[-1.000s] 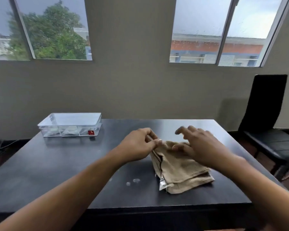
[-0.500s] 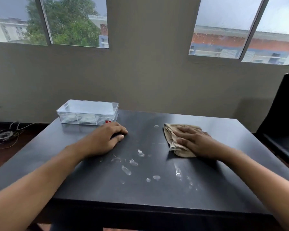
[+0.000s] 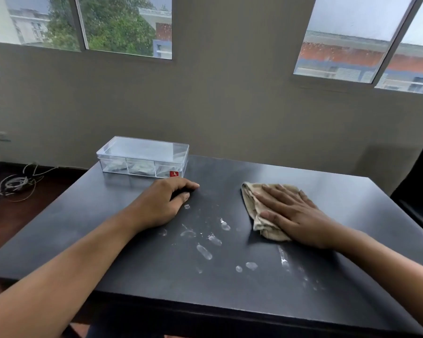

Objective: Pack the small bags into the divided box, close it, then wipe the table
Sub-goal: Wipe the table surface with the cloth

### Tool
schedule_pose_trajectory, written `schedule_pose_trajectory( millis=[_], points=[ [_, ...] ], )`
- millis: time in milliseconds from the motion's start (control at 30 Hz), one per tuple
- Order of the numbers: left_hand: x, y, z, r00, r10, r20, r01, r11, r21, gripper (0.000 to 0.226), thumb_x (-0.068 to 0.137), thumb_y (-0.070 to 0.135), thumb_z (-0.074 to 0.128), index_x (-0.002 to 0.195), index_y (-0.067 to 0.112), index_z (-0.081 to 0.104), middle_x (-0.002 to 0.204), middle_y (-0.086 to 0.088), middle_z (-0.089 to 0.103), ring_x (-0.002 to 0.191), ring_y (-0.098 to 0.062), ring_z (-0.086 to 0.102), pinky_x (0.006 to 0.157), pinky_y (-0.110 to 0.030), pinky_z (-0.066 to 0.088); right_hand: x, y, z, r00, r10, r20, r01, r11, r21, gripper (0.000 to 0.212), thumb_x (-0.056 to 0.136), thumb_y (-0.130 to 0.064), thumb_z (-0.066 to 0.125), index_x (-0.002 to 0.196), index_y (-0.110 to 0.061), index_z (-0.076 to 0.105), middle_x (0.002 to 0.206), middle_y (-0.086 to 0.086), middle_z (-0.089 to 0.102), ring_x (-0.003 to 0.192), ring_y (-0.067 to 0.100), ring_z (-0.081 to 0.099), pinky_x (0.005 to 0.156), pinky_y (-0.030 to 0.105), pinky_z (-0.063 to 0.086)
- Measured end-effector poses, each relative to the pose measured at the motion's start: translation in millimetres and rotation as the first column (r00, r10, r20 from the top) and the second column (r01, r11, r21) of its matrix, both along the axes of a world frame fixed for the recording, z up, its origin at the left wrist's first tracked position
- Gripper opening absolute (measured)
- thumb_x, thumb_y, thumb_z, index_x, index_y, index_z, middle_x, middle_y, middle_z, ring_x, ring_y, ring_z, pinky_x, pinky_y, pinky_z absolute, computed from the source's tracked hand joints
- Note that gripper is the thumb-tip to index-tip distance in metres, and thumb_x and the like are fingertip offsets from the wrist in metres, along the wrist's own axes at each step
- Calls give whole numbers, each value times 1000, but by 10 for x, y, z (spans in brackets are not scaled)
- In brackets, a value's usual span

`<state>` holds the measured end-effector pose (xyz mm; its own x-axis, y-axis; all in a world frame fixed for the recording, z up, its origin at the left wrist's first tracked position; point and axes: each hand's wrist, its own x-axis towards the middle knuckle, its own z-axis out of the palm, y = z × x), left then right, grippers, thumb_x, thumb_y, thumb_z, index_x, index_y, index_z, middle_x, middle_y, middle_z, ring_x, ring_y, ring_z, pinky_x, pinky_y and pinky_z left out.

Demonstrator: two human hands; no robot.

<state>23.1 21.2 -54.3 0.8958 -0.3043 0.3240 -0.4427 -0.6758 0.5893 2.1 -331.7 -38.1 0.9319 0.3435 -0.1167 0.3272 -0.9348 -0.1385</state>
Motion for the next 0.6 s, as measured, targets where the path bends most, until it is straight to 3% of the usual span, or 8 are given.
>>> schedule_pose_trajectory(
  millis=[100,200,333,433,533,600],
  points=[
    [-5,6,-5,1000,5,-8,-5,1000,-17,34,97,10,61,124,27,71,116,17,71,109,11,61,87,3,37,443,133,-13,993,-112,44,111,994,21,54,95,-77,13,147,-72,0,172,-21,0,159,8,-9,127,53,-6],
    [-21,27,19,999,-7,-37,6,999,-37,37,98,5,57,125,26,71,119,16,71,112,16,56,89,3,36,654,377,-69,989,-145,41,144,989,33,62,94,-78,12,153,-65,4,173,-17,1,160,14,-7,125,57,-7],
    [-2,59,46,996,4,-93,-13,995,-96,40,101,1,50,127,23,71,123,14,70,115,18,54,92,4,35,227,538,-15,998,4,67,-5,1000,16,61,98,-73,19,156,-59,9,172,-14,7,159,18,2,126,50,8],
    [4,77,56,995,-17,-98,9,997,-79,41,101,0,49,128,22,70,123,14,70,111,23,53,92,4,34,-133,437,83,990,120,71,-119,993,-20,68,93,-80,15,157,-58,11,169,-18,11,156,14,7,125,43,15],
    [8,137,75,989,-78,-122,69,995,-74,43,101,-1,49,131,24,67,127,18,67,118,18,53,97,1,35,-94,338,185,994,81,73,-73,991,-110,79,86,-84,8,159,-54,15,169,-12,15,157,15,11,127,40,9],
    [-20,200,83,988,-96,-122,88,993,-72,44,101,0,50,133,26,66,129,20,65,121,19,51,99,1,33,75,344,196,994,45,97,-29,986,-162,87,81,-82,0,161,-50,11,172,-2,13,160,18,0,128,44,-7]
  ],
)
